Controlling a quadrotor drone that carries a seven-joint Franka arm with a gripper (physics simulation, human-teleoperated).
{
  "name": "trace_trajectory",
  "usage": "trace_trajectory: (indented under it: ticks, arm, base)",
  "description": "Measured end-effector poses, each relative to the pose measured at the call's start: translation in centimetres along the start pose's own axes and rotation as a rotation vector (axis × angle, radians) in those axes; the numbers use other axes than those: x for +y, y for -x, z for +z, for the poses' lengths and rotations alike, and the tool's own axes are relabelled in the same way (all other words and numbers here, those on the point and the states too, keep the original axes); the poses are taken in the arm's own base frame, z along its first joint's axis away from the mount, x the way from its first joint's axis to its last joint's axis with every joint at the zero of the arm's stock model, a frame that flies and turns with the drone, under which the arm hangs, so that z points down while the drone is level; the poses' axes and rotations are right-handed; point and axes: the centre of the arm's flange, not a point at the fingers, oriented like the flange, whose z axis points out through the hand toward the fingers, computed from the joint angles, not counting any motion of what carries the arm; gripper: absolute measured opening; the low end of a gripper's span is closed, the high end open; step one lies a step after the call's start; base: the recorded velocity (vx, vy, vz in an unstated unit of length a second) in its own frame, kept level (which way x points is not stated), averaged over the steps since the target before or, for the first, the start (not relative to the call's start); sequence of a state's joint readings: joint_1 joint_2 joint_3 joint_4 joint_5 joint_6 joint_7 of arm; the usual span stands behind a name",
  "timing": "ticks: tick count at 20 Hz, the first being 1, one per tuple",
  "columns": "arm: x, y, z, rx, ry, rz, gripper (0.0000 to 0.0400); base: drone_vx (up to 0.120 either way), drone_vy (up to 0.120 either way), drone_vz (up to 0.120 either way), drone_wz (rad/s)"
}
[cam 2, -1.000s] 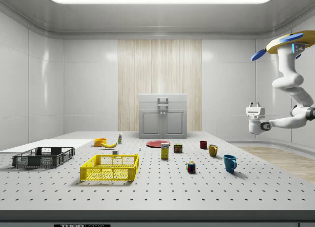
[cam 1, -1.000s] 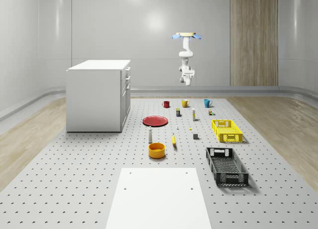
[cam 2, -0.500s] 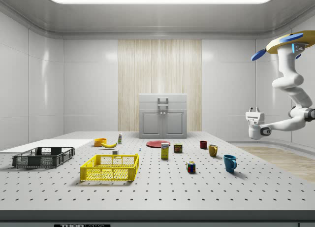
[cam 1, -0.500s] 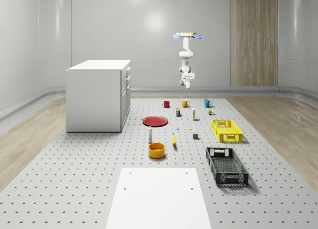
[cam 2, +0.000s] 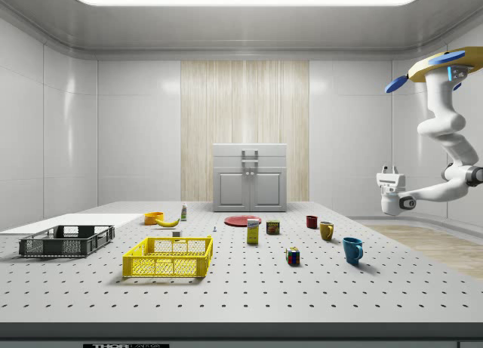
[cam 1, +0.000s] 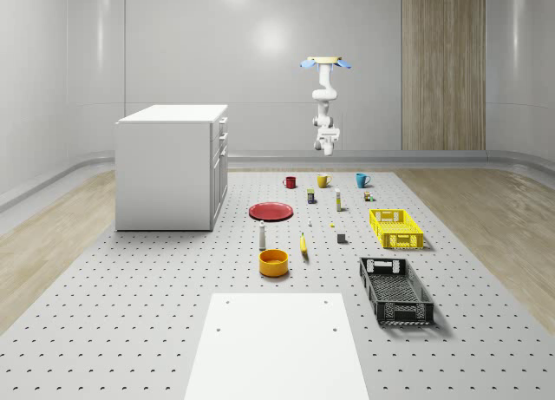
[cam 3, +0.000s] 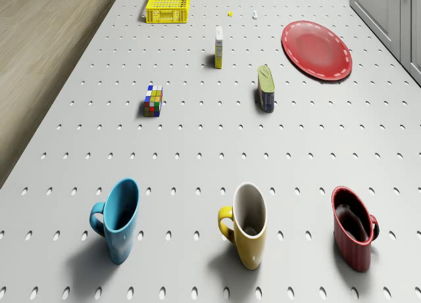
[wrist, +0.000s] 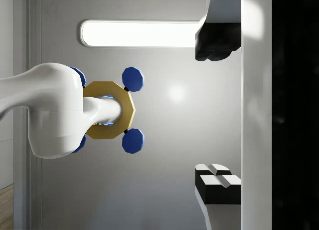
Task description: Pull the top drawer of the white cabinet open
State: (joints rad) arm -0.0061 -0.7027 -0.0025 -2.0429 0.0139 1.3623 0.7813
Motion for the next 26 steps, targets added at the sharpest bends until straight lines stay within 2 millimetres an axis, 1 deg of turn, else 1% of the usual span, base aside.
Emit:
trace_trajectory:
  ticks: [2,5,7,9,10,11,15,20,26]
  arm:
    - [2.0,-2.0,0.5,-0.213,-0.208,0.005,0.0308]
    - [4.7,-4.8,2.7,-0.536,-0.523,0.008,0.0312]
    - [5.8,-5.8,4.4,-0.698,-0.682,0.010,0.0312]
    - [6.4,-6.4,5.9,-0.819,-0.801,0.011,0.0310]
    - [6.6,-6.6,6.5,-0.866,-0.847,0.011,0.0310]
    - [6.7,-6.7,7.0,-0.906,-0.886,0.011,0.0309]
    - [6.9,-7.0,8.4,-1.011,-0.990,0.012,0.0307]
    - [7.0,-7.1,9.2,-1.070,-1.048,0.013,0.0306]
    - [7.0,-7.1,9.6,-1.097,-1.074,0.013,0.0305]
  base:
    - [0.000,0.000,0.000,0.000]
    - [0.000,0.000,0.000,0.000]
    - [0.000,0.000,0.000,0.000]
    - [0.000,0.000,0.000,0.000]
    - [0.000,-0.120,0.000,0.000]
    - [0.000,-0.120,0.000,0.000]
    - [0.120,-0.120,0.020,0.000]
    - [0.120,-0.120,0.120,0.000]
    - [0.120,-0.120,0.120,0.000]
